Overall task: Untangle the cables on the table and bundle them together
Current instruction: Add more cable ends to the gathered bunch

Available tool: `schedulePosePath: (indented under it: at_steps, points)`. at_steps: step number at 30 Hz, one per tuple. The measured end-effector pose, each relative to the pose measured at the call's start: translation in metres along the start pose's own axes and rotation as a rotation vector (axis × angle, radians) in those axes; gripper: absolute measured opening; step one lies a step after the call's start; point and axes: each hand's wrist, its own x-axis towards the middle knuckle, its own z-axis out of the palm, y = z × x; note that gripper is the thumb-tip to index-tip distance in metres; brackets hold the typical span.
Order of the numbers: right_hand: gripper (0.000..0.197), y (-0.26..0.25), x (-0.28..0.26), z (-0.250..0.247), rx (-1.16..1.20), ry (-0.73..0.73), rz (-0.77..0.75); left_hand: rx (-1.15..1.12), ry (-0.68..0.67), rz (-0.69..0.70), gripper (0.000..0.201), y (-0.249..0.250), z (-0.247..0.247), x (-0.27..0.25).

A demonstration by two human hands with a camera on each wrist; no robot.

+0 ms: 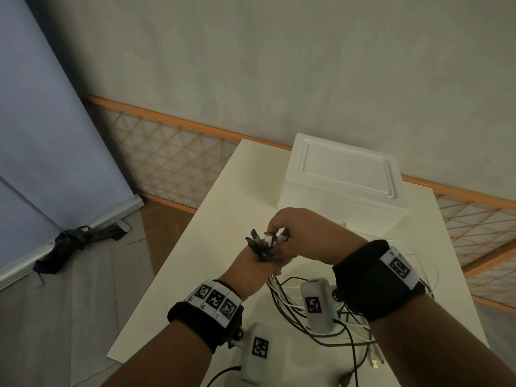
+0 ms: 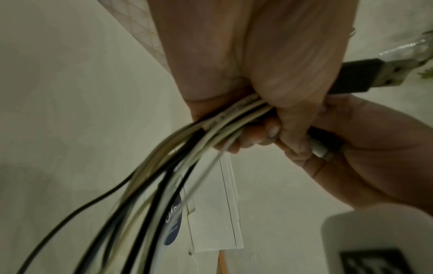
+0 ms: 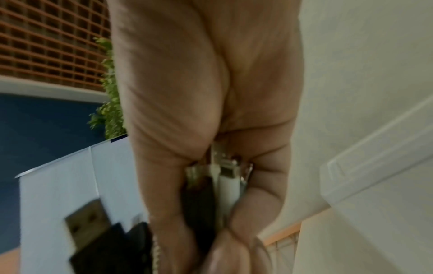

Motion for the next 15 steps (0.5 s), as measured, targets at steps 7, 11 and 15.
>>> schedulePosePath:
  at_steps: [7,11,15]
  points:
    - [0.014,0.005,0.006,0.002,0.191,0.152,0.011,-0.137,-0.085,0.023,0.005,0.008,-0.005,0.0]
    - [0.015,0.006,0.008,0.007,0.187,0.231,-0.016,-0.14,-0.129,0.013,0.004,0.006,-0.004,0.001]
    - [0.008,0.007,0.008,0.003,0.363,0.368,-0.07,-0.132,-0.109,-0.015,0.009,-0.002,-0.001,0.002]
